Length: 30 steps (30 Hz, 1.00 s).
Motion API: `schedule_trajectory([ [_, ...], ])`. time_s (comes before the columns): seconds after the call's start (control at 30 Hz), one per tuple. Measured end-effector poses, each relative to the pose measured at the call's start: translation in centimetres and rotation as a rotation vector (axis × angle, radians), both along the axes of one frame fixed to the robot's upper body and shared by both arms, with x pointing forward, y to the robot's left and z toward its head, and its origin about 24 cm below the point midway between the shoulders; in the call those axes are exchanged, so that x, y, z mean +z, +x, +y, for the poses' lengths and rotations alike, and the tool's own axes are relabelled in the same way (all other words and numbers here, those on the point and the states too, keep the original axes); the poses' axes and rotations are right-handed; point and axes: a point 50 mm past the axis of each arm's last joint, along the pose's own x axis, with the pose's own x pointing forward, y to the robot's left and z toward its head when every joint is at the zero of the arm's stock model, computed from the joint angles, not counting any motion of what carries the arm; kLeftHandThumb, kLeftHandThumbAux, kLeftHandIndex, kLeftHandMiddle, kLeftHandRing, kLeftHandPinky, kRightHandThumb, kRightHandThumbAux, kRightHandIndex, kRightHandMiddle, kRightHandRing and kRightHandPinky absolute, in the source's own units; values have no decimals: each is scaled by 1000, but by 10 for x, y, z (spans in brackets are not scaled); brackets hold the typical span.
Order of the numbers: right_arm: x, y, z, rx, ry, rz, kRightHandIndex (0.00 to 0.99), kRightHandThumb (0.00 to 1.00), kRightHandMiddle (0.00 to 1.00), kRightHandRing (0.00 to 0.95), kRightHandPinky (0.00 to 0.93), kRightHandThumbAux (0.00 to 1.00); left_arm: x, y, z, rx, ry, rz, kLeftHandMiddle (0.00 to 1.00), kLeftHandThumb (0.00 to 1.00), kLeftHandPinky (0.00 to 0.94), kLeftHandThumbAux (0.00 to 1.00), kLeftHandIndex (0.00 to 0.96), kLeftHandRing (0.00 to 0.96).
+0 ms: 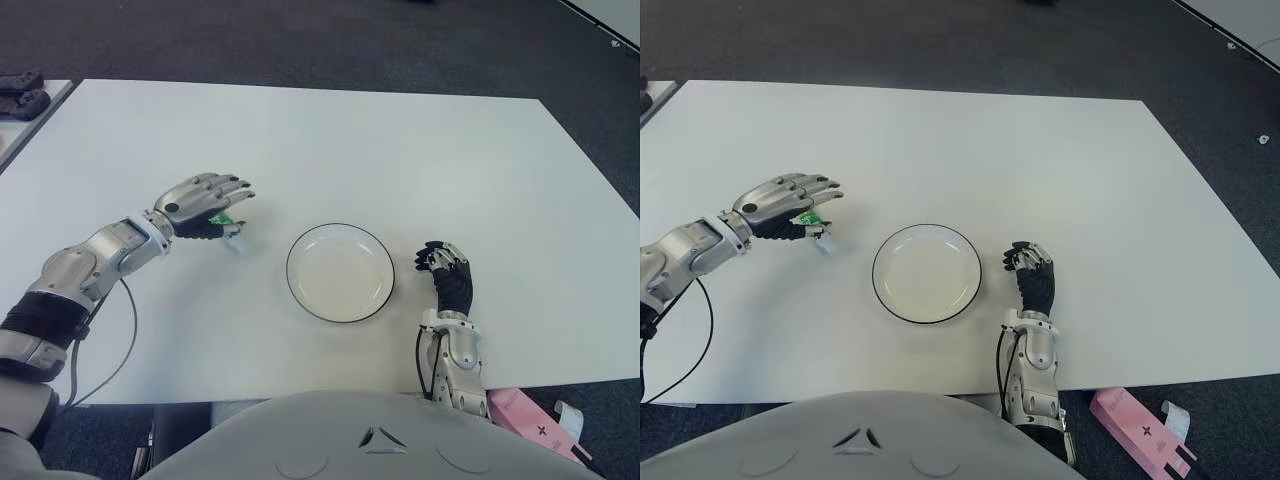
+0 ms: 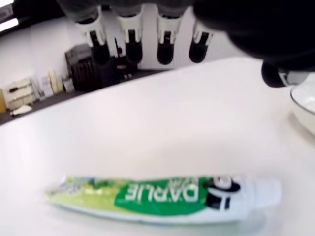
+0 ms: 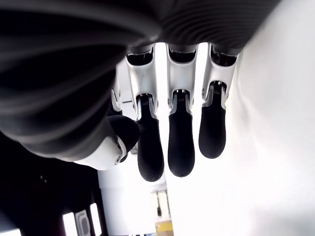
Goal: Put the toothpaste on the table into the plate.
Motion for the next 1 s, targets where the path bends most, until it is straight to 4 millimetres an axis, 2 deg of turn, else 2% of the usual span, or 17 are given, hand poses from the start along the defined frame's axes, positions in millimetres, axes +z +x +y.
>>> schedule_trajectory([
  [0.6,0,1,1,6,1,-1,432,705,561,548,532,723,14,4,14,33,-139,-305,0,458,0,129,0,0],
  [1.0,0,2,1,9,1,-3,433,705,566,552,537,721,22,11,17,44,-149,-357,0,482,0,138,0,0],
])
